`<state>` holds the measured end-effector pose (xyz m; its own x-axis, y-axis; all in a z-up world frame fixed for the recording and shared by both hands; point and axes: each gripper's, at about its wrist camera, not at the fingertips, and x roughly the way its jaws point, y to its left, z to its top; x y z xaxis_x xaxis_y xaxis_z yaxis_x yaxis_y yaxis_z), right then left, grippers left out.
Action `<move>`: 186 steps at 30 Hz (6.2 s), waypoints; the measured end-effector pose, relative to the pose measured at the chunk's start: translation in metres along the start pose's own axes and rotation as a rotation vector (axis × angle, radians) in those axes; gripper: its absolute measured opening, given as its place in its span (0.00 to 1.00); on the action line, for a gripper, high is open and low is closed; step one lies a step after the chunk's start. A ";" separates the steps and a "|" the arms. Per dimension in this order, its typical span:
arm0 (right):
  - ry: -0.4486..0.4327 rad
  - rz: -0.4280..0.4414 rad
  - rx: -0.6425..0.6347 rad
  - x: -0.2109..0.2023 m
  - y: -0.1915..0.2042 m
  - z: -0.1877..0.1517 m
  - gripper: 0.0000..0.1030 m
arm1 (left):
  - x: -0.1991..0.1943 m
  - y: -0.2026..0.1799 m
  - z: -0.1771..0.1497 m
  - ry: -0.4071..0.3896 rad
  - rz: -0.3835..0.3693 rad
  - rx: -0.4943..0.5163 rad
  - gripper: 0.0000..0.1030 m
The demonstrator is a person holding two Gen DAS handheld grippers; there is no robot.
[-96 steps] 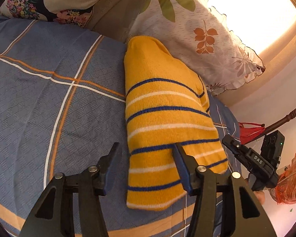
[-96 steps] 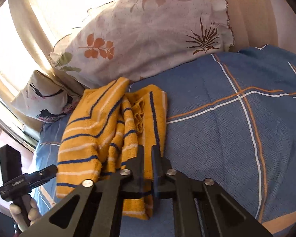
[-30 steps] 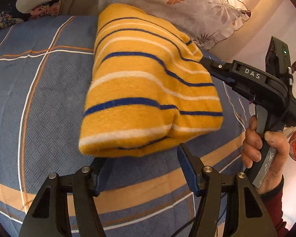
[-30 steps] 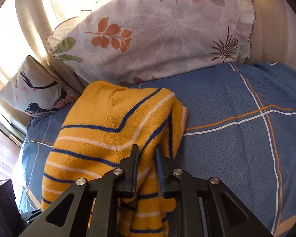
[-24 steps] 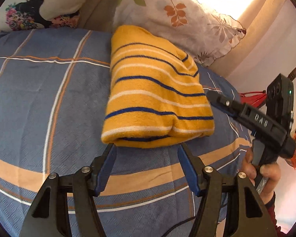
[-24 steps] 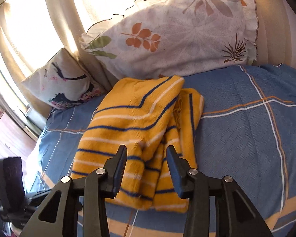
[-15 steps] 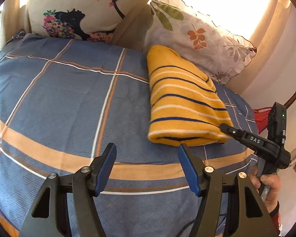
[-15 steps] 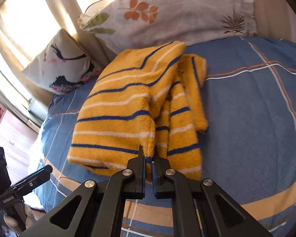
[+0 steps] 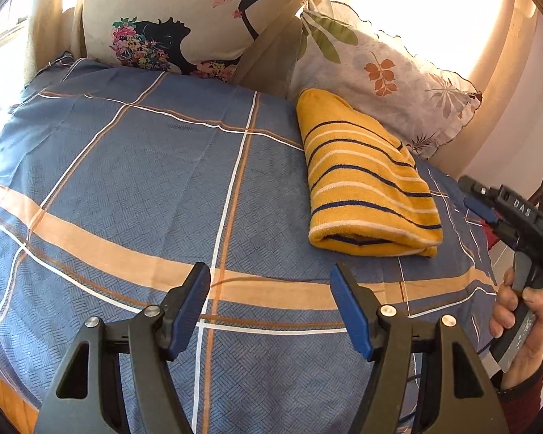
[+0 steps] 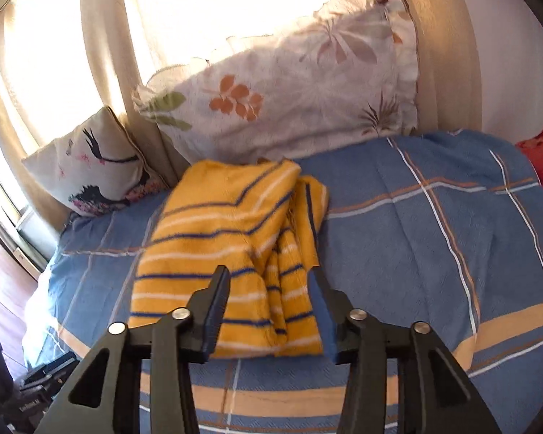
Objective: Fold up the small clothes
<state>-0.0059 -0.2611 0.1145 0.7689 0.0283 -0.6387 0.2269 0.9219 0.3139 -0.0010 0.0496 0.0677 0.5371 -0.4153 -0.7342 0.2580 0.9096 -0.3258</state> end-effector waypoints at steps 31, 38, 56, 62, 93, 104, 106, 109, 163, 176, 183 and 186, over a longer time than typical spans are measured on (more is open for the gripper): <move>0.061 -0.235 -0.225 -0.071 -0.029 -0.026 0.65 | -0.035 -0.021 -0.008 -0.112 0.114 0.101 0.70; -0.041 -0.349 -0.309 -0.140 -0.027 -0.035 0.78 | -0.072 -0.049 -0.012 -0.324 0.293 0.175 0.95; 0.129 -0.122 -0.181 -0.044 0.043 -0.108 0.78 | -0.044 -0.050 -0.031 -0.169 0.311 0.186 0.99; 0.131 -0.161 -0.205 -0.046 0.037 -0.114 0.78 | -0.038 -0.051 -0.034 -0.136 0.298 0.187 0.99; 0.172 -0.146 -0.193 -0.032 0.045 -0.126 0.78 | -0.015 -0.056 -0.047 -0.022 0.241 0.215 0.99; 0.177 -0.149 -0.199 -0.031 0.047 -0.130 0.78 | -0.011 -0.053 -0.047 -0.005 0.234 0.206 0.99; 0.178 -0.148 -0.200 -0.030 0.048 -0.130 0.78 | -0.010 -0.052 -0.048 0.000 0.232 0.203 0.99; 0.179 -0.149 -0.202 -0.030 0.049 -0.131 0.78 | -0.009 -0.052 -0.048 0.003 0.229 0.203 0.99; 0.118 -0.113 -0.175 -0.023 0.042 -0.124 0.79 | 0.012 -0.024 -0.035 0.052 0.255 0.139 0.99; 0.104 -0.101 -0.172 -0.009 0.036 -0.114 0.79 | 0.024 -0.035 -0.025 0.068 0.267 0.172 0.99; 0.123 -0.112 -0.171 -0.003 0.032 -0.114 0.79 | 0.027 -0.037 -0.024 0.072 0.268 0.175 0.99; 0.128 -0.113 -0.176 -0.002 0.032 -0.115 0.79 | 0.029 -0.038 -0.024 0.076 0.264 0.176 0.99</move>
<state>-0.0688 -0.1872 0.0449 0.6603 -0.0402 -0.7500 0.1907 0.9748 0.1156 -0.0150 0.0039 0.0443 0.5443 -0.1567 -0.8242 0.2558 0.9666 -0.0149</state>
